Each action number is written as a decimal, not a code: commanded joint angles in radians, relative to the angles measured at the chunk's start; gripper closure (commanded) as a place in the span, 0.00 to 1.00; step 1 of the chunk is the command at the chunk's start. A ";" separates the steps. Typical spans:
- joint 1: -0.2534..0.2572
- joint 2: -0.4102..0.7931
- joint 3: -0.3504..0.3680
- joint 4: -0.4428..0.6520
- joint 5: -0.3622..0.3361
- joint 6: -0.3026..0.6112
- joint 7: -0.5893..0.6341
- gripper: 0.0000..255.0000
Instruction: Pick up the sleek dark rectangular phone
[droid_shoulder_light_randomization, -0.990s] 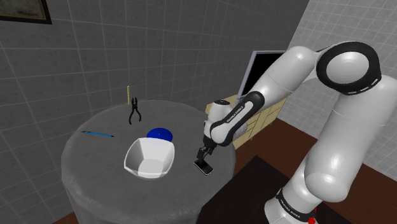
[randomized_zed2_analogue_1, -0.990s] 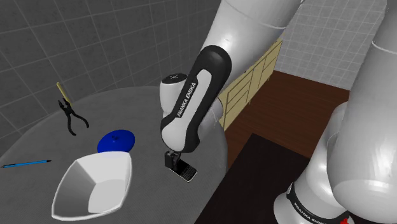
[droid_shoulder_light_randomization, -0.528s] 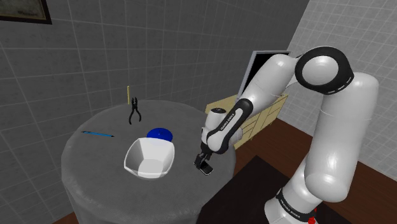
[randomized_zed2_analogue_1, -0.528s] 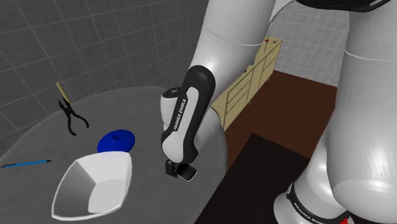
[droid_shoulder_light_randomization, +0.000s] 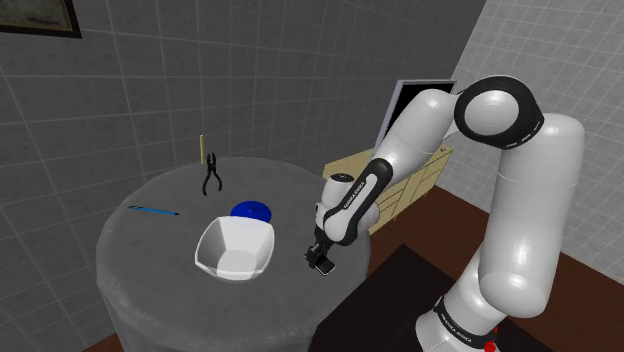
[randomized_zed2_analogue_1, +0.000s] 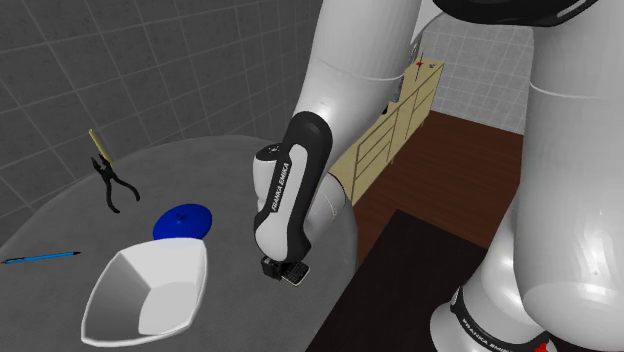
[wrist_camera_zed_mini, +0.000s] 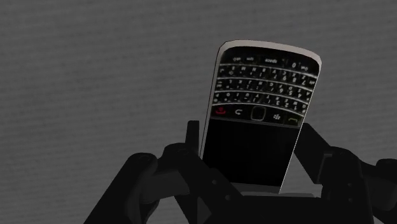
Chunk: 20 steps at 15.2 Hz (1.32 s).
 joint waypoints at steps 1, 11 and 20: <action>0.000 0.003 0.000 0.001 0.000 0.001 0.000 1.00; 0.003 -0.103 -0.006 -0.022 -0.007 -0.081 0.009 1.00; 0.006 -0.254 -0.012 -0.038 -0.021 -0.216 0.026 1.00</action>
